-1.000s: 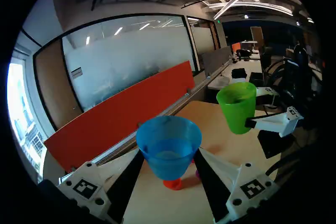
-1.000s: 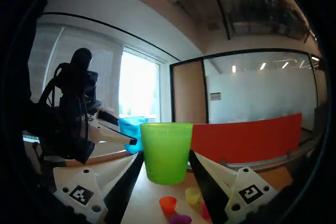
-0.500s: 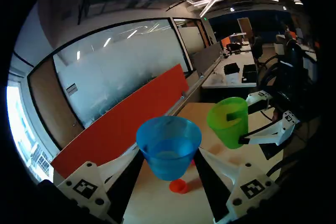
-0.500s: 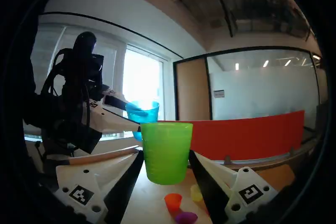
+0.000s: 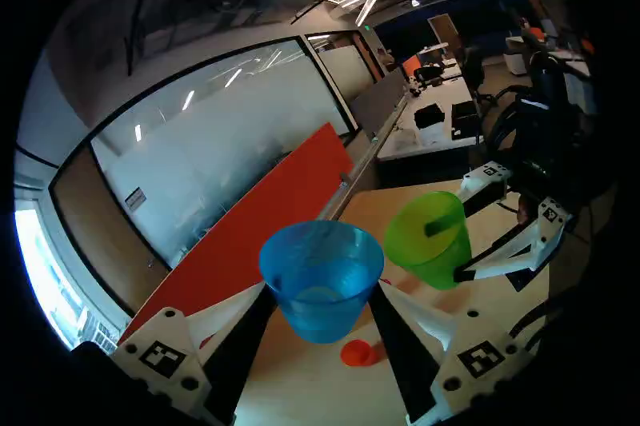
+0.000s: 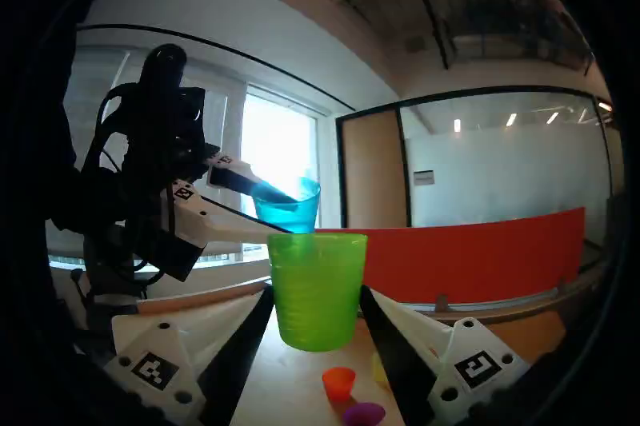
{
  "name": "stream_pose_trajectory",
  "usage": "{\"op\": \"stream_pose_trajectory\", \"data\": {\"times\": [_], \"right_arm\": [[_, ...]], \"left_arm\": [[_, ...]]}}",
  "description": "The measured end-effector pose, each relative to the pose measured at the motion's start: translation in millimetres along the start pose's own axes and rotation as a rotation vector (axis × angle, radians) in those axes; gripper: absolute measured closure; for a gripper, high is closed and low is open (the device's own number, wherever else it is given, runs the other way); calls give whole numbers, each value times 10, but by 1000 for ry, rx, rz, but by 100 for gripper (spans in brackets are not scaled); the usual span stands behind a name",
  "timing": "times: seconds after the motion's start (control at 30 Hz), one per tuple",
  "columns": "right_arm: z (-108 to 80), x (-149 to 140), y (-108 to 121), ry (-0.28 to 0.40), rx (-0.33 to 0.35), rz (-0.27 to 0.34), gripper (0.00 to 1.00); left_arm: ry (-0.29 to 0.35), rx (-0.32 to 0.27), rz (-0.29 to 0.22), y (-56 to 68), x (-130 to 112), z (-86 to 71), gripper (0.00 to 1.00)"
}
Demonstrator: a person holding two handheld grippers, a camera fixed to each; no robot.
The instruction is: Pour water
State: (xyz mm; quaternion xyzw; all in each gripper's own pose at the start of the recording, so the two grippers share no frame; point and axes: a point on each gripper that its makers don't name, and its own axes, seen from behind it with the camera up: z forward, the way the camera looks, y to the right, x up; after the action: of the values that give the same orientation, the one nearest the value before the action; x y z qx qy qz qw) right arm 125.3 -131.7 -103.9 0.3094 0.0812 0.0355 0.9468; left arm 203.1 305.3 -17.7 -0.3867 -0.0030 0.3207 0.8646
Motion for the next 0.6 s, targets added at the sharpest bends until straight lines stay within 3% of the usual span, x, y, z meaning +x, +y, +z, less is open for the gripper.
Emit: {"op": "stream_pose_trajectory", "data": {"times": [0.3,0.6], "right_arm": [[-9,7,-29,3,4,2,18],[-20,34,-29,8,8,0,18]], "left_arm": [[11,-9,42,53,82,6,20],[17,-8,117,118,169,1,20]]}}
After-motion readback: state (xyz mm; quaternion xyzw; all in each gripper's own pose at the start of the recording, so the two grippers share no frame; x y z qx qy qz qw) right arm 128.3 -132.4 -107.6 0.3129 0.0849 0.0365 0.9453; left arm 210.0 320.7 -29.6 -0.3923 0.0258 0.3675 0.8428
